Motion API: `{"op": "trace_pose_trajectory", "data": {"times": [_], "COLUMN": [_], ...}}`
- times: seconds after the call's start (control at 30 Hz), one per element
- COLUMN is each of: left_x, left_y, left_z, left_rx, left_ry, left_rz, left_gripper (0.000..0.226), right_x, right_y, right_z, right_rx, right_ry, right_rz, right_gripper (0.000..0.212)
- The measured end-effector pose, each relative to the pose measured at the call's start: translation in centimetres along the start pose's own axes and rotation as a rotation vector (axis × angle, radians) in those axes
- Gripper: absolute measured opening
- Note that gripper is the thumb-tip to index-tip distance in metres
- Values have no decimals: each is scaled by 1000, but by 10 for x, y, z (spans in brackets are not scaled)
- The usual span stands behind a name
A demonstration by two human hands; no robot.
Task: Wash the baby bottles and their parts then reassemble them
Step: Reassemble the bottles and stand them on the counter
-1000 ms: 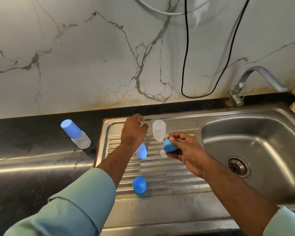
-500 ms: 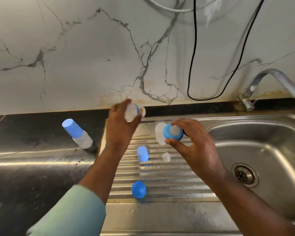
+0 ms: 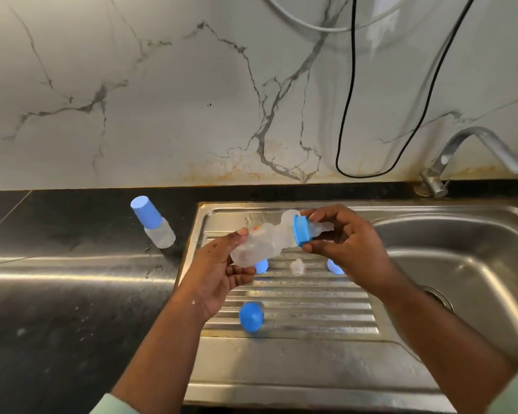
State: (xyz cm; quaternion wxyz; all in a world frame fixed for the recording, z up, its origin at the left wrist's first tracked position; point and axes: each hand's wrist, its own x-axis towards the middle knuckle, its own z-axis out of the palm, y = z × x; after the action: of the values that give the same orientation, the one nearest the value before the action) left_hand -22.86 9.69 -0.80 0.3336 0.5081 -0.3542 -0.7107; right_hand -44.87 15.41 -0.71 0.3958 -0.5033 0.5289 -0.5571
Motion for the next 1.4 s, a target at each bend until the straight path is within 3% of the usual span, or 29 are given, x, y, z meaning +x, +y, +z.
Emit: {"op": "trace_pose_trajectory", "data": {"times": [0.17,0.3,0.43,0.57,0.7,0.77,0.9,0.97,1.03,1.1,1.17,1.23,1.33,1.4], "left_x": [-5,-9,-10,-11,-17,-19,-16,-14,-10,-10,-11,-12,-8,-5], "left_y": [3,8,11,10,4,1,-5,-6,-4,-4,-5,-7,-12,-16], "left_z": [7,13,17,17,23,27,29,24,20,19,19,20,21,20], "left_rx": [16,58,158,219,135,165,530,511,415,267,230,417,790,939], "left_ry": [-77,-105,-126,-140,-238,-271,-211,-194,-215,-268,-292,-248,-166,-182], "left_rz": [-19,-40,-100,-188,-2,114,355,395,352,256,253,421,701,758], "left_gripper": [63,63,60,66,65,63,54,53,50,55,60,54,54,60], "right_x": [-5,-6,-5,-2,-1,-1,3,4,6,5,4,0,-4,-6], "right_y": [-10,-15,-19,-22,-22,-22,-21,-22,-24,-25,-23,-22,-16,-11], "right_z": [-7,-11,-16,-18,-17,-12,-7,-13,-24,-29,-24,-15,-9,-6], "right_rx": [-206,-411,-397,-283,-212,-186,-442,-471,-272,-218,-220,-130,-126,-228], "right_ry": [-106,-167,-220,-236,-183,-110,-88,-166,-262,-325,-287,-196,-134,-118], "right_rz": [-89,-257,-239,-77,48,166,493,449,335,236,197,243,331,294], "right_gripper": [56,51,53,47,23,37,69,57,35,46,36,19,31,31]}}
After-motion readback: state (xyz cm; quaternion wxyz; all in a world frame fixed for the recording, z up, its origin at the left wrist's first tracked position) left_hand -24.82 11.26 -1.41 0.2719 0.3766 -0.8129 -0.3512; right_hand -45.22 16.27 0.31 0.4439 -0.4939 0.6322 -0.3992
